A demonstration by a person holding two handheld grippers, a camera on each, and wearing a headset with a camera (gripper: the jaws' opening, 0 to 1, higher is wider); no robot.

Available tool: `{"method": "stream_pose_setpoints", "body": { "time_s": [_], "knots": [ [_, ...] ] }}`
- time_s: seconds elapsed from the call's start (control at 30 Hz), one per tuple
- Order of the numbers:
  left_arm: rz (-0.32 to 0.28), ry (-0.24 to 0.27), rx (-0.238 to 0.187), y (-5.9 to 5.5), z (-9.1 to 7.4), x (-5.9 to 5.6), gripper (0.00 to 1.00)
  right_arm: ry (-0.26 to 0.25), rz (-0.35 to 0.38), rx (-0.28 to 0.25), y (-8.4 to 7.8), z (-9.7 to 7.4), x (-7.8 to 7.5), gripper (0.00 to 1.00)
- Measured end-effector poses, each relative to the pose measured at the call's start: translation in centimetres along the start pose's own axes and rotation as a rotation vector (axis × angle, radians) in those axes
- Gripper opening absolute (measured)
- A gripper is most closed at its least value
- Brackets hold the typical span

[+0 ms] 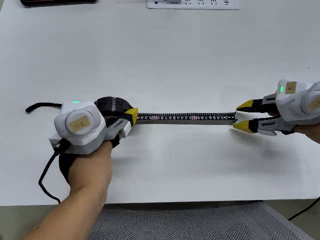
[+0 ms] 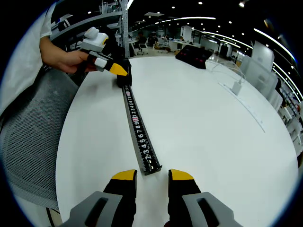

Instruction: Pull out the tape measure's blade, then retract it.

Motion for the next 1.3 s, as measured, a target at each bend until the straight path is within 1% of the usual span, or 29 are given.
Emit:
{"method": "stream_pose_setpoints", "body": {
  "time_s": [0.7, 1.03, 1.17, 1.2, 1.3],
  "knots": [
    [-0.004, -0.006, 0.004, 0.0, 0.1, 0.1, 0.60, 0.053, -0.034, 0.036, -0.1, 0.8, -0.7, 0.19],
    [-0.005, -0.007, 0.006, 0.0, 0.1, 0.1, 0.60, 0.070, -0.053, 0.038, 0.2, 1.1, -1.0, 0.15],
    [-0.005, -0.007, 0.006, 0.0, 0.1, 0.1, 0.60, 0.079, -0.064, 0.040, 0.3, 1.2, -1.1, 0.13],
    [-0.005, -0.007, 0.007, 0.0, 0.1, 0.1, 0.60, 0.089, -0.063, 0.036, 0.3, 1.3, -1.1, 0.12],
    [-0.004, -0.007, 0.009, 0.1, 0.1, 0.1, 0.60, 0.089, -0.068, 0.037, 0.4, 1.4, -1.0, 0.12]
  ]
}}
Point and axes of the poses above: the centre of the closed fingertips' face, and the gripper's own axes: z roughly forward along the fingers, x roughly to its left, y roughly out of its top, the point moved 9 cm from there along -z, roughly backward along the fingers, and after that the axes turned 11 degrees about y, right-handed, at the moved point
